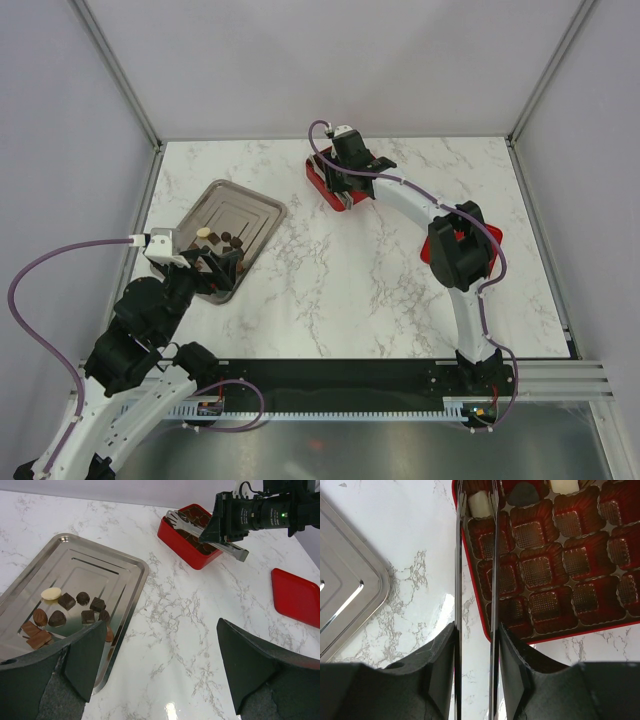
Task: Pack the chocolate
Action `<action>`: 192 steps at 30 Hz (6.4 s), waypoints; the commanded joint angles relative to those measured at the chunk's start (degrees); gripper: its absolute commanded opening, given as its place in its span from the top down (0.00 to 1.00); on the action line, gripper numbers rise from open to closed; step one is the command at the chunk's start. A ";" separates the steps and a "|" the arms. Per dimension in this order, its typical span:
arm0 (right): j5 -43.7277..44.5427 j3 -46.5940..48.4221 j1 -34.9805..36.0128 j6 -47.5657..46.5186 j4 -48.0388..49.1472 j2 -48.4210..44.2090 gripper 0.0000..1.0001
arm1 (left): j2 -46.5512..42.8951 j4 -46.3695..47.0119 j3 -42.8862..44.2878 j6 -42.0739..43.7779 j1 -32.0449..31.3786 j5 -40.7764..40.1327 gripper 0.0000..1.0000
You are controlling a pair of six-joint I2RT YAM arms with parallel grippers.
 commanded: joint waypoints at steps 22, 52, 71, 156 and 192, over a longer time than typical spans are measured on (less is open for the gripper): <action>1.77 -0.22 5.94 -1.74 -0.74 -7.88 0.55 | 0.77 2.53 0.03 2.25 0.09 -0.69 0.00; -9.75 -25.45 25.29 3.62 10.42 -20.28 0.51 | -0.02 2.71 -0.06 2.07 0.09 -0.16 0.00; -8.78 -25.01 28.81 7.31 13.67 -14.65 0.51 | -3.54 2.62 0.56 -0.30 0.09 1.42 0.00; 6.87 2.85 -5.38 -5.34 -8.38 -9.39 0.66 | -1.78 2.62 -0.06 0.31 0.09 1.42 0.00; 6.26 6.02 -8.28 -7.37 -9.00 -6.55 0.53 | -1.34 2.88 -0.06 1.02 0.09 1.33 0.00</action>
